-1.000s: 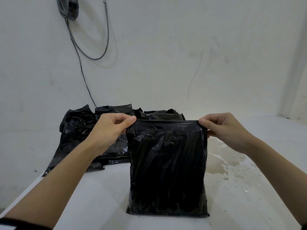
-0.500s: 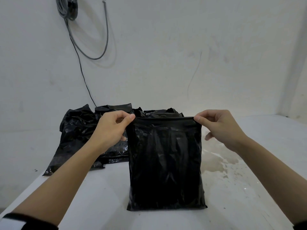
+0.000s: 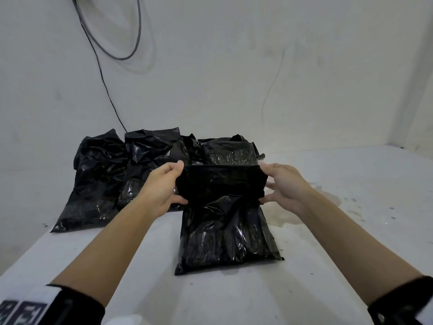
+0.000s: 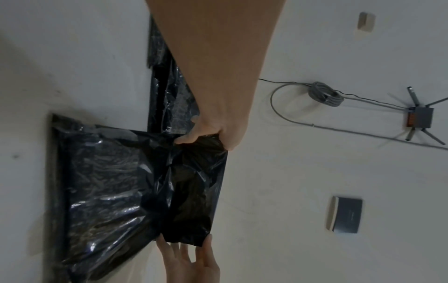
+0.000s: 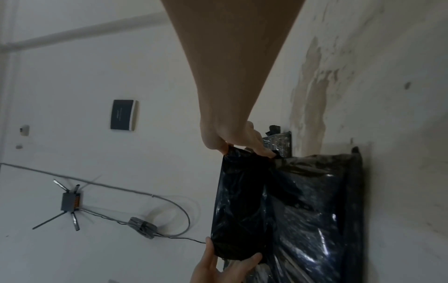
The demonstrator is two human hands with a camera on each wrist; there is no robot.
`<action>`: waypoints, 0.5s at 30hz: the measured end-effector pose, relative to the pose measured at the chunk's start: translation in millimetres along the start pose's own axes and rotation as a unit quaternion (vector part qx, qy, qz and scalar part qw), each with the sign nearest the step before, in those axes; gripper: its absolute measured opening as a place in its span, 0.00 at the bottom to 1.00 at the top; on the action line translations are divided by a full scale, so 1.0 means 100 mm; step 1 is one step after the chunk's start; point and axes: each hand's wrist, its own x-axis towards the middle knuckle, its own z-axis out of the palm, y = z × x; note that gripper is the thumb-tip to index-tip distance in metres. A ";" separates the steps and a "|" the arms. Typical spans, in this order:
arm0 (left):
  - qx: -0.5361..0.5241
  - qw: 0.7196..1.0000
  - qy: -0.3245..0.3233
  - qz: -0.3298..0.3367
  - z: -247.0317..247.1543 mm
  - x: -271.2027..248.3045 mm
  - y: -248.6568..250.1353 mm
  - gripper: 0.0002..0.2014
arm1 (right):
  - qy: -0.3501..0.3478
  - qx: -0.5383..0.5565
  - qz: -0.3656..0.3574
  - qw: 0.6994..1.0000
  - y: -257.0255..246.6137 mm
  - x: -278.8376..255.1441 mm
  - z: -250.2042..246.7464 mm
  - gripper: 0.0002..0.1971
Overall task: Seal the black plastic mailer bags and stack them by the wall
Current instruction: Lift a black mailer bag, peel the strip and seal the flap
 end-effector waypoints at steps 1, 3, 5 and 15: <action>-0.007 1.000 0.001 -0.007 0.00 0.01 -0.03 0.14 | 0.003 0.010 0.009 1.000 0.04 0.02 0.01 0.12; -0.019 1.000 0.002 -0.020 0.00 0.02 -0.09 0.14 | 0.011 0.019 0.024 0.999 0.10 0.04 0.02 0.12; -0.027 0.999 0.000 -0.031 0.01 0.03 -0.13 0.14 | 0.030 0.017 0.031 0.999 0.15 0.06 0.05 0.13; -0.044 0.996 0.016 -0.069 0.04 0.06 -0.32 0.11 | 0.093 -0.013 0.044 0.995 0.24 0.09 0.17 0.07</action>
